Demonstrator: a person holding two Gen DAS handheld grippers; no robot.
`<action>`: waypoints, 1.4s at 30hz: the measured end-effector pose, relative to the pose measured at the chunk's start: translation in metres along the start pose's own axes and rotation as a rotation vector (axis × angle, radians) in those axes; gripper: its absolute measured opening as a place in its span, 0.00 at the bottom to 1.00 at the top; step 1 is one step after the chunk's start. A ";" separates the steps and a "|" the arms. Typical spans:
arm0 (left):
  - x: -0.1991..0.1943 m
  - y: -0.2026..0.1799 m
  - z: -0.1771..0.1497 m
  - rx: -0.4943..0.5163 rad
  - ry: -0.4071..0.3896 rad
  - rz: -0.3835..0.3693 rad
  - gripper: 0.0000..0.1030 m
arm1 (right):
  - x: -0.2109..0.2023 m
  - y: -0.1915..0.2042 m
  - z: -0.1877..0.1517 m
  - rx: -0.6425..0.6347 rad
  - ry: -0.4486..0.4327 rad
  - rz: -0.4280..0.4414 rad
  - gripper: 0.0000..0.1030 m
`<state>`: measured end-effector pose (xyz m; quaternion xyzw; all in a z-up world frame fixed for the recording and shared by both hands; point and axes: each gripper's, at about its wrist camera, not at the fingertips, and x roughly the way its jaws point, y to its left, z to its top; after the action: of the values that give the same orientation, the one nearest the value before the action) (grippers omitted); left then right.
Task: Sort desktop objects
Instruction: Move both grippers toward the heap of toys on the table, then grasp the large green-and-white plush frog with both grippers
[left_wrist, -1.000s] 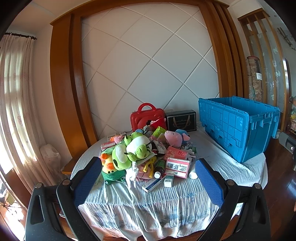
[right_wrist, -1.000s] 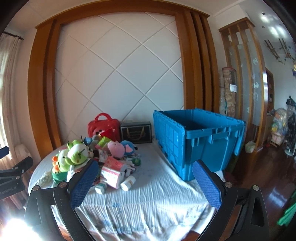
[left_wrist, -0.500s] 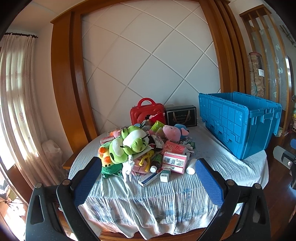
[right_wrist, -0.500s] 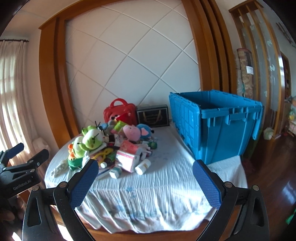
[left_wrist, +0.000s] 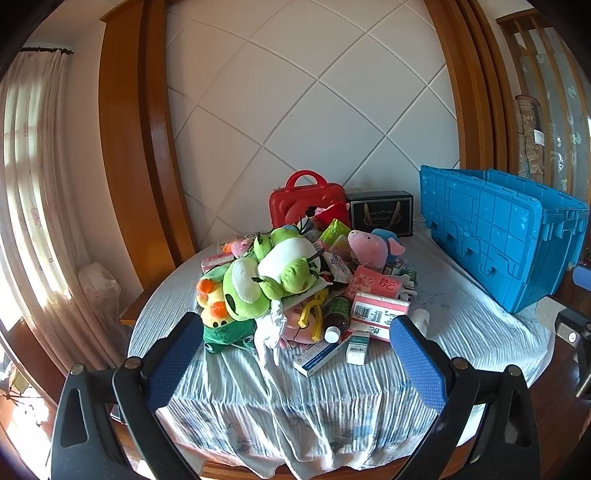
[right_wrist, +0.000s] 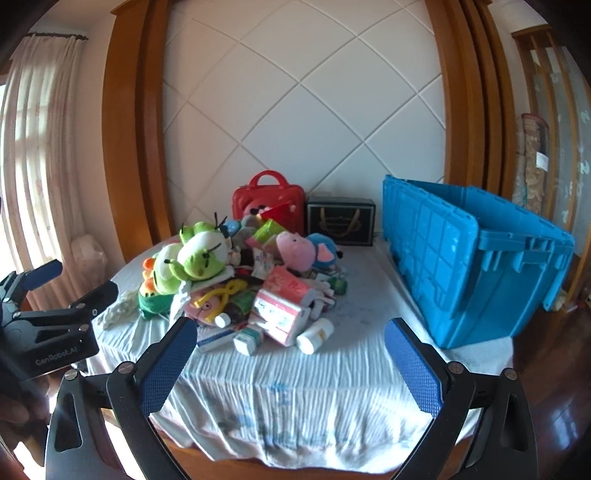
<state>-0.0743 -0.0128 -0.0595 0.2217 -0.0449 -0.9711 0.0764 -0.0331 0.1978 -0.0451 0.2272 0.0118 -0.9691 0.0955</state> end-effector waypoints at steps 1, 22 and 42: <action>0.011 0.007 0.001 0.001 0.010 -0.002 0.99 | 0.011 0.006 0.004 -0.003 0.013 0.001 1.00; 0.174 0.084 0.005 0.045 0.120 0.003 0.99 | 0.186 0.106 0.057 -0.067 0.093 0.113 1.00; 0.259 0.090 0.001 0.007 0.188 0.016 0.99 | 0.308 0.121 0.072 -0.148 0.229 0.320 1.00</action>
<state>-0.2937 -0.1453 -0.1576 0.3116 -0.0428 -0.9452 0.0874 -0.3116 0.0191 -0.1146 0.3272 0.0574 -0.9058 0.2628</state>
